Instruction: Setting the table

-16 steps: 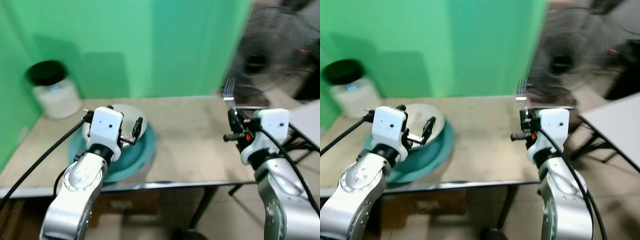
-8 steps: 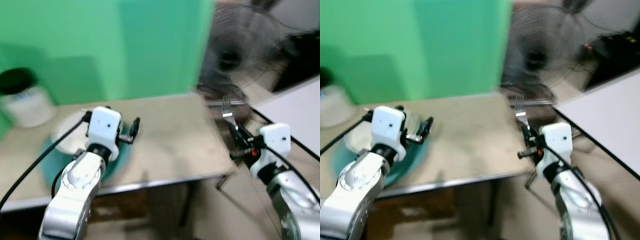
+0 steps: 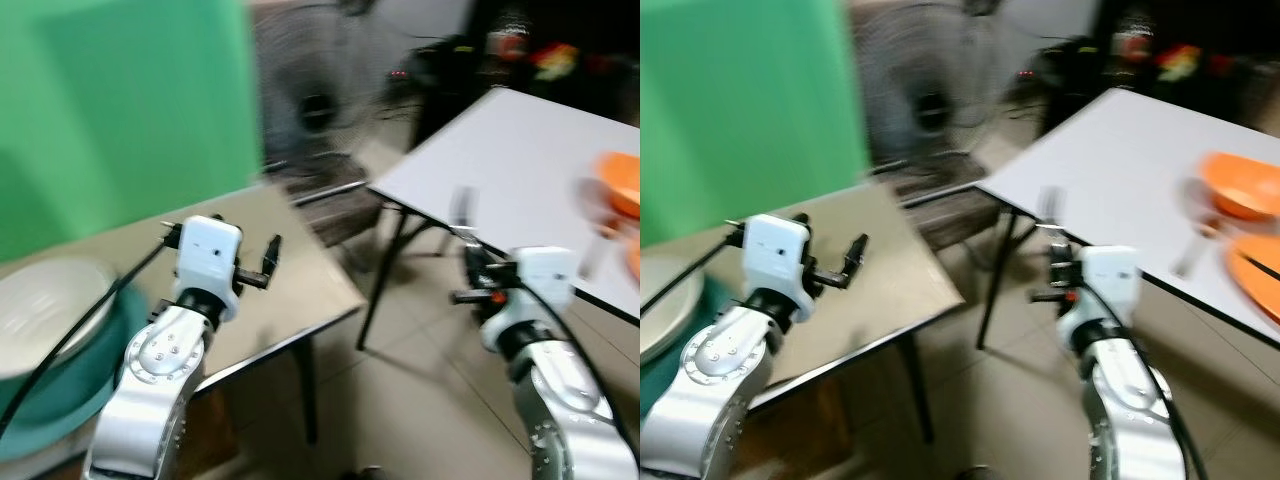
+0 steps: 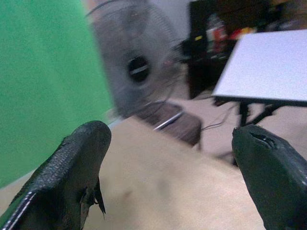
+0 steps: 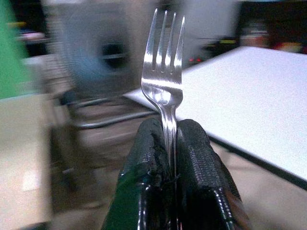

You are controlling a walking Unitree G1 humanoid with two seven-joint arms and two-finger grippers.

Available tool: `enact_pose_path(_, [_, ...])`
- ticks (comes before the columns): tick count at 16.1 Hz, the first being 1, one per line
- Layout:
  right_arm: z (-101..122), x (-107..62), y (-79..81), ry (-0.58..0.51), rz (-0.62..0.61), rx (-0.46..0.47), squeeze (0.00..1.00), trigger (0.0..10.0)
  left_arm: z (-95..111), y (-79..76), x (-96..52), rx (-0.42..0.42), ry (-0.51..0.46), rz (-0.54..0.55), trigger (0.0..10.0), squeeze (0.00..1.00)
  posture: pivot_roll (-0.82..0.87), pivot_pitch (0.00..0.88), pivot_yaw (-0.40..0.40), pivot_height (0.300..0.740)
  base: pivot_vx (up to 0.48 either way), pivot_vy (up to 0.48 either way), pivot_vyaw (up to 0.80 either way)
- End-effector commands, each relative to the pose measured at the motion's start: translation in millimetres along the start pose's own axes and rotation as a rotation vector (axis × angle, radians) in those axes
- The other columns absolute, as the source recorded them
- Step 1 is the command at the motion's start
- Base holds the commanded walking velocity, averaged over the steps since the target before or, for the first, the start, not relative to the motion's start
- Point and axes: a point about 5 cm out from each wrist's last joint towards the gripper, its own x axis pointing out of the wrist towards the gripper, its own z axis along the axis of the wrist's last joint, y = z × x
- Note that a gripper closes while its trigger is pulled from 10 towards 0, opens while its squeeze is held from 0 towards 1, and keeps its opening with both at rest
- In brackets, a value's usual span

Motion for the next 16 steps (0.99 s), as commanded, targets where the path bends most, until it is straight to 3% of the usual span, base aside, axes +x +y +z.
enact_pose_path(1, [6.8, 4.6, 4.6, -0.036, -0.002, 0.005, 0.0, 10.0, -1.6, 1.6, 2.1, 0.001, 0.004, 0.006, 10.0, 0.0, -0.07, 0.0, 0.005, 0.74, 0.0, -0.247, -0.8])
enact_pose_path(11, [5.4, 11.4, 10.3, -0.004, -0.003, 0.013, 0.0, 10.0, -3.8, -0.8, 8.1, -0.005, -0.004, 0.004, 10.0, 0.0, -0.08, 0.0, 0.01, 0.74, 0.0, -0.46, -0.78])
enact_pose_path(16, [5.1, 10.7, 6.4, -0.001, -0.024, 0.008, 0.0, 10.0, -2.9, -2.5, 9.0, 0.007, -0.012, -0.009, 10.0, 0.0, -0.09, 0.0, 0.011, 0.74, 0.0, -0.467, -0.18])
